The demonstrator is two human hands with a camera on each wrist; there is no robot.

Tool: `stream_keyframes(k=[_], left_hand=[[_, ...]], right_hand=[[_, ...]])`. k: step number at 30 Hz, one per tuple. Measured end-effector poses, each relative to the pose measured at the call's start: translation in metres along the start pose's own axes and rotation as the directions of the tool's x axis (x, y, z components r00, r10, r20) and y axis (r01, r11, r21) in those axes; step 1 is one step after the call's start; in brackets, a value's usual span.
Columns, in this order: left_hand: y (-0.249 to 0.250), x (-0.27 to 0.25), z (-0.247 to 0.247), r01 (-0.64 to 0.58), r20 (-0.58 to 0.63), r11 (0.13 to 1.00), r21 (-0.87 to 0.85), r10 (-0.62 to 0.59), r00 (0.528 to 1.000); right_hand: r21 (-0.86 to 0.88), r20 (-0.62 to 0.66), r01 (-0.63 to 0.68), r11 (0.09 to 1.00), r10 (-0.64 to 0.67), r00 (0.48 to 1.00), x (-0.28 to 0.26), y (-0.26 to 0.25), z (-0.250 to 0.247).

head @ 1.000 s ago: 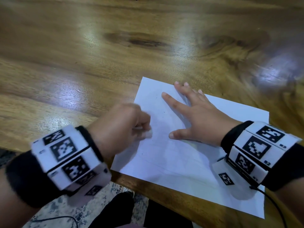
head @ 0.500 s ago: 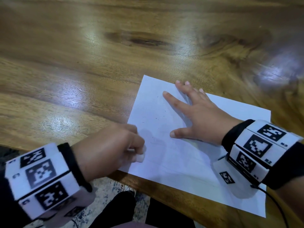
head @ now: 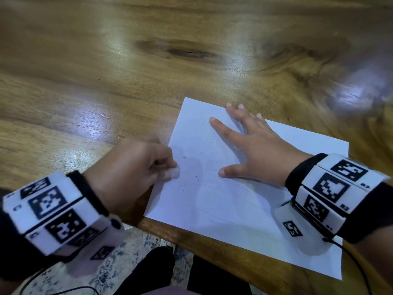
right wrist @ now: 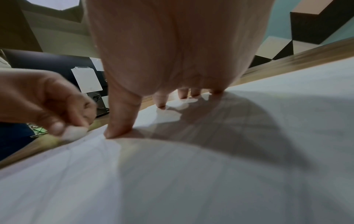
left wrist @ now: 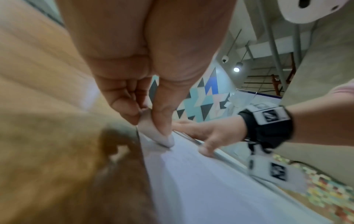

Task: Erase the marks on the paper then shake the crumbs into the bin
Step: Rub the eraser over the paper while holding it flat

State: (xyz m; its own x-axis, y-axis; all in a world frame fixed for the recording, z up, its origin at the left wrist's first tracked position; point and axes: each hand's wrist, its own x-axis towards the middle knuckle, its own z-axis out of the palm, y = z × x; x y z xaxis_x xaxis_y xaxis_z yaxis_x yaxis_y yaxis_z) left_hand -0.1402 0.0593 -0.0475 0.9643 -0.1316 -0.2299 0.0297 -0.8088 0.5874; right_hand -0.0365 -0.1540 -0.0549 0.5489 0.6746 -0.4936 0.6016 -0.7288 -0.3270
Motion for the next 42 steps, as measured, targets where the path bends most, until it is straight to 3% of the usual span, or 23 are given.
stream_keyframes(k=[2,7,14,19,22,24,26,28,30,32,34,38,40,42], left_hand=[[-0.001,0.004,0.001,0.008,-0.042,1.000,0.022,-0.007,0.999],[0.002,-0.017,0.004,0.023,0.160,0.999,-0.049,-0.015,0.987],[0.020,0.021,0.016,-0.065,-0.001,0.998,0.011,0.065,0.998],[0.021,-0.012,0.019,-0.057,0.257,0.997,-0.046,0.067,0.964],[0.024,0.013,0.012,-0.109,0.155,0.994,-0.015,0.110,0.982],[0.029,0.039,0.007,-0.098,0.022,0.994,0.055,0.097,0.995],[0.030,0.048,0.008,-0.076,-0.022,0.994,0.079,0.078,0.997],[0.028,0.030,0.014,-0.119,0.074,0.991,0.054,0.115,0.991],[0.028,0.004,0.018,-0.083,0.250,0.997,-0.003,0.081,0.965],[0.028,-0.006,0.019,-0.045,0.328,0.999,-0.016,0.048,0.943],[0.030,0.010,0.015,-0.058,0.267,0.998,0.013,0.052,0.962],[0.038,0.062,0.005,-0.041,0.013,0.995,0.094,0.040,0.999],[0.038,0.060,0.007,-0.042,0.016,0.995,0.090,0.041,0.999],[0.036,0.038,0.015,-0.082,0.139,0.993,0.080,0.070,0.988]], right_hand=[[-0.002,0.005,0.000,1.000,0.000,1.000,0.000,0.000,0.000],[0.005,0.001,0.002,1.000,-0.002,1.000,0.000,0.001,-0.001],[-0.002,0.000,-0.001,1.000,0.001,1.000,0.000,0.000,-0.001],[-0.007,0.001,0.003,1.000,-0.003,1.000,0.000,0.001,0.000],[-0.021,0.002,0.003,1.000,-0.003,1.000,0.000,0.000,-0.001],[-0.020,0.003,0.003,1.000,-0.003,1.000,-0.001,0.000,-0.001],[-0.018,0.001,0.004,1.000,-0.004,1.000,0.000,0.000,-0.001],[-0.019,0.006,0.003,1.000,-0.003,1.000,0.000,0.000,-0.001],[-0.016,0.011,0.002,1.000,-0.002,1.000,0.000,0.001,-0.002],[-0.013,0.011,0.005,1.000,-0.005,1.000,-0.001,0.001,-0.002],[-0.016,0.007,0.007,1.000,-0.007,1.000,-0.001,0.001,-0.001],[-0.015,0.005,0.004,1.000,-0.004,1.000,0.000,0.000,-0.001],[-0.014,0.008,0.003,1.000,-0.002,1.000,0.000,0.000,-0.001],[-0.012,0.009,0.002,1.000,-0.002,1.000,0.000,0.000,-0.001]])
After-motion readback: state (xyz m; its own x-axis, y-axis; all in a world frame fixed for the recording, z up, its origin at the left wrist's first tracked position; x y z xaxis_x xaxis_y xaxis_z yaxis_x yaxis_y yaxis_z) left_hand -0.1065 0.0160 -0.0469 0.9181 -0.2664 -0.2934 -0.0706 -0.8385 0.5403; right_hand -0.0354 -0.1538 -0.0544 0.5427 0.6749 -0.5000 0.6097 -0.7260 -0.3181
